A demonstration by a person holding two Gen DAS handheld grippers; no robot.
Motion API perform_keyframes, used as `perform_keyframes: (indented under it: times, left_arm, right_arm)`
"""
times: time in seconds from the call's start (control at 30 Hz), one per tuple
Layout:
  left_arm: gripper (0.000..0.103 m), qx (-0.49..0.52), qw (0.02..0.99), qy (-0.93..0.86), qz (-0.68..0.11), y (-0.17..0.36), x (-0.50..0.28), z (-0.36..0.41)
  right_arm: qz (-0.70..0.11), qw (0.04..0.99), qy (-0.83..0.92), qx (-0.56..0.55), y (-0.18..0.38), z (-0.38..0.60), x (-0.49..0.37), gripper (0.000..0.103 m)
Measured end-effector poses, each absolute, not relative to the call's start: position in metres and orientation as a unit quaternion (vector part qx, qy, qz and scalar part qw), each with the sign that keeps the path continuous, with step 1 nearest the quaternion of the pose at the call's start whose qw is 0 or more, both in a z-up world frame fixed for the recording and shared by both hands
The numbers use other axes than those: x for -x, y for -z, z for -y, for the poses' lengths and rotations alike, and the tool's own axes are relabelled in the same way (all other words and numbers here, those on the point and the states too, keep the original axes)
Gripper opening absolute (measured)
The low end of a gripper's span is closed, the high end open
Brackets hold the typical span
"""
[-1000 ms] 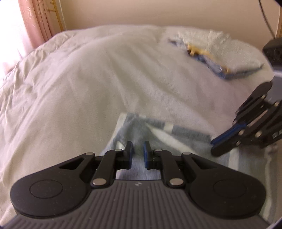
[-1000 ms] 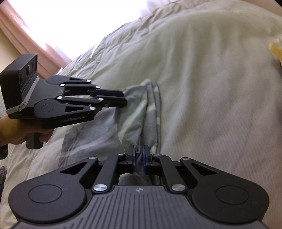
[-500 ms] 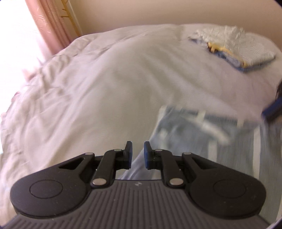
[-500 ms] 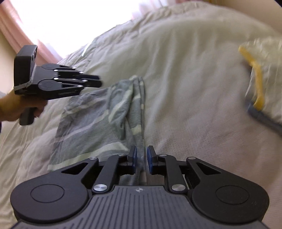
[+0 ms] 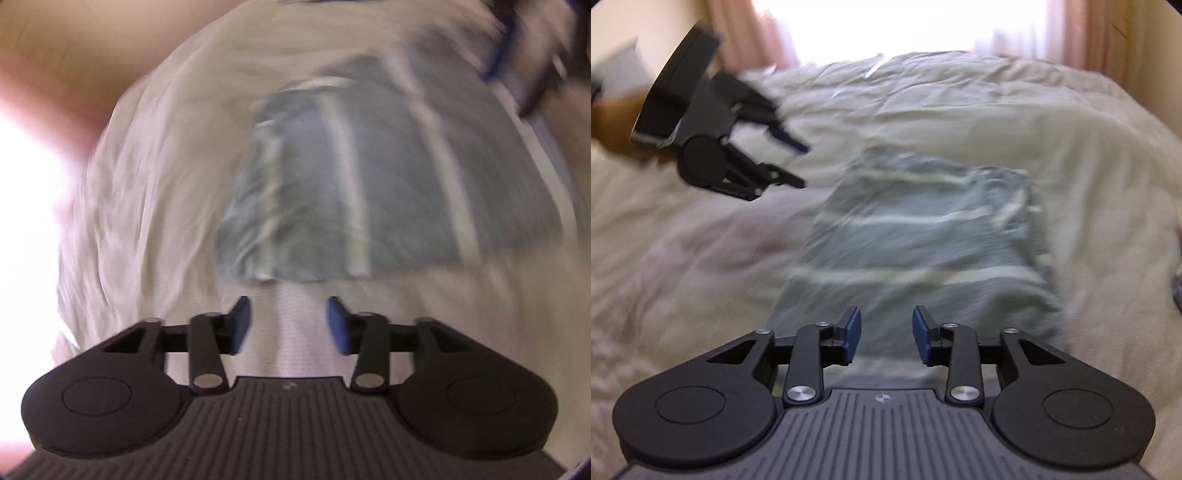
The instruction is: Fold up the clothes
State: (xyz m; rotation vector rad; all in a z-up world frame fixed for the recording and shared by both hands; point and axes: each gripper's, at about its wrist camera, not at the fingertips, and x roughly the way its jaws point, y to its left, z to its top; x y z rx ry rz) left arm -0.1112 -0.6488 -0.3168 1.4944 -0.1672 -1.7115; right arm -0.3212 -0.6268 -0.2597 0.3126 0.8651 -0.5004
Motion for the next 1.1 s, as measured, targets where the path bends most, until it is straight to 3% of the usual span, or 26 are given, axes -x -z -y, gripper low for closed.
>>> perform_keyframes:
  times: [0.17,0.37,0.43,0.57,0.6,0.7,0.73,0.77,0.83,1.1]
  left_arm:
    - [0.055,-0.609,0.353,0.673,0.227,0.36,0.116,0.607]
    - [0.057,-0.576,0.325,0.68,0.315,0.385,0.106,0.612]
    - [0.061,-0.566,0.315,0.682,0.34,0.391,0.104,0.617]
    - [0.06,-0.561,0.298,0.68,0.367,0.401,0.103,0.633]
    - [0.058,-0.565,0.295,0.678,0.367,0.403,0.104,0.637]
    - [0.029,-0.576,0.286,0.672,0.368,0.41,0.105,0.648]
    - [0.018,-0.58,0.284,0.669,0.368,0.412,0.105,0.652]
    - [0.012,-0.583,0.281,0.668,0.368,0.415,0.106,0.656]
    - [0.008,-0.583,0.287,0.675,0.349,0.407,0.107,0.653]
    - [0.005,-0.57,0.302,0.709,0.286,0.358,0.13,0.603]
  right_arm:
    - [-0.451,0.851,0.265,-0.053,0.271,0.557,0.278,0.051]
    - [-0.477,0.824,0.304,0.035,0.299,0.509,0.221,0.06]
    - [-0.49,0.809,0.319,0.06,0.312,0.505,0.204,0.059]
    - [-0.517,0.772,0.357,0.1,0.333,0.516,0.188,0.057]
    - [-0.52,0.766,0.362,0.11,0.336,0.519,0.188,0.055]
    - [-0.53,0.749,0.372,0.138,0.342,0.53,0.194,0.044]
    - [-0.532,0.747,0.372,0.143,0.343,0.534,0.199,0.036]
    - [-0.535,0.745,0.371,0.146,0.343,0.538,0.204,0.019]
    - [-0.537,0.746,0.368,0.142,0.34,0.546,0.216,0.003]
    - [-0.52,0.766,0.349,0.144,0.287,0.548,0.278,0.002]
